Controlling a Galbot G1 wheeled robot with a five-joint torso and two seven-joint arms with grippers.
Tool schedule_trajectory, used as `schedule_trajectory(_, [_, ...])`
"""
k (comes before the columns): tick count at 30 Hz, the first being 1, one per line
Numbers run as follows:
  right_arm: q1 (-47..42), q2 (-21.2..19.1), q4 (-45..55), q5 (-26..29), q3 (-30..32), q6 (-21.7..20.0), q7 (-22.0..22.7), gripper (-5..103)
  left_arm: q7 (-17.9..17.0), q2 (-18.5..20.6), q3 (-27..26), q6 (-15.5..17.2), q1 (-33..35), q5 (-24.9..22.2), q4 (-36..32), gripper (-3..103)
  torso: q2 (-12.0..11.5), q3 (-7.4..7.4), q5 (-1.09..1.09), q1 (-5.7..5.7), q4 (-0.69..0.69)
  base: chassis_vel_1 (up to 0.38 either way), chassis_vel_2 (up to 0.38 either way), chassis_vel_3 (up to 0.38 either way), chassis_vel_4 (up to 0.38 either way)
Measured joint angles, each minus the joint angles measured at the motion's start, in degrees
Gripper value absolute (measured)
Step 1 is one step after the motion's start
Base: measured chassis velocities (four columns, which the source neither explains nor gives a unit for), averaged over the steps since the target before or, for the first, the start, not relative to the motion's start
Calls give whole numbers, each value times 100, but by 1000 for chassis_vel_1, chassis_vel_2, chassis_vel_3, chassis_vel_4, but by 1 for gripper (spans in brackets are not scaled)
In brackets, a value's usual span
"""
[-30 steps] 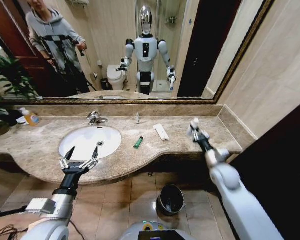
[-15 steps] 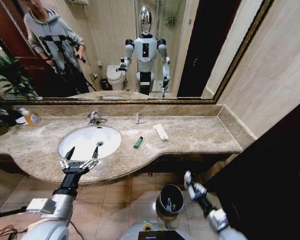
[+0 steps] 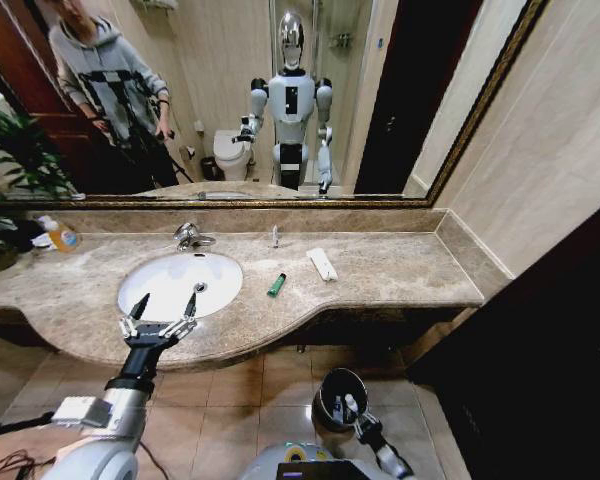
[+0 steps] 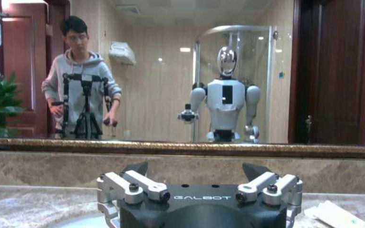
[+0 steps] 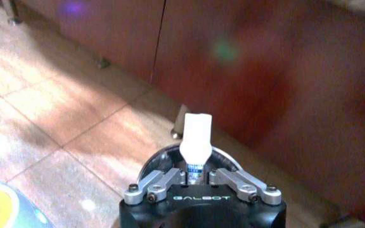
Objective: Pick up the trash from the sink and place it in the trash bin.
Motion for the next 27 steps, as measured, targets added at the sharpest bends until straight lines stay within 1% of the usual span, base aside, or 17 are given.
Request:
schedule_trajectory(3, [460,112,-677,-219,32,190,119,14,0,0,0,0,0,0,0,100,0,0,1,0,-1,0,0,0,0])
schedule_trajectory(4, [460,112,-677,-219,32,190,119,14,0,0,0,0,0,0,0,100,0,0,1,0,-1,0,0,0,0])
schedule_trajectory(6, [717,183,-1055,-295,55,313,237,14,0,0,0,0,0,0,0,100,0,0,3,0,-1,0,0,0,0])
schedule_trajectory(11, [930,227,-1254,-310,48,429,394,14,0,0,0,0,0,0,0,100,0,0,2,0,0,0,0,0,0])
schedule_trajectory(12, [958,230,-1256,-309,35,431,425,12,0,0,0,0,0,0,0,100,0,0,2,0,0,0,0,0,0])
schedule_trajectory(13, [988,229,-1278,-306,29,431,456,15,-1,0,0,0,0,0,0,100,0,0,2,0,-1,0,0,0,0])
schedule_trajectory(15, [1017,226,-1317,-307,31,442,474,15,0,0,0,0,0,0,0,100,0,0,2,0,-1,0,0,0,0])
schedule_trajectory(19, [1127,178,-1525,-418,117,656,604,36,0,0,0,0,0,0,0,100,0,0,2,0,-1,0,0,0,0])
schedule_trajectory(20, [1127,178,-1525,-418,117,656,604,36,0,0,0,0,0,0,0,100,0,0,2,0,-1,0,0,0,0])
schedule_trajectory(23, [1020,98,-1449,-393,122,696,655,53,0,0,0,0,0,0,0,100,0,0,3,0,-1,0,0,0,0])
schedule_trajectory(24, [1020,98,-1449,-393,122,696,655,53,0,0,0,0,0,0,0,100,0,0,3,0,-1,0,0,0,0])
schedule_trajectory(25, [963,61,-1404,-342,122,697,658,58,-1,0,0,0,0,0,0,100,0,0,2,-1,-1,0,0,0,0])
schedule_trajectory(26, [918,28,-1365,-289,121,697,658,58,0,0,0,0,0,0,0,100,0,0,2,-1,-1,0,0,0,0])
schedule_trajectory(27, [867,-4,-1317,-236,122,700,658,63,-1,0,1,0,0,0,0,100,0,0,3,-1,-1,0,0,0,0])
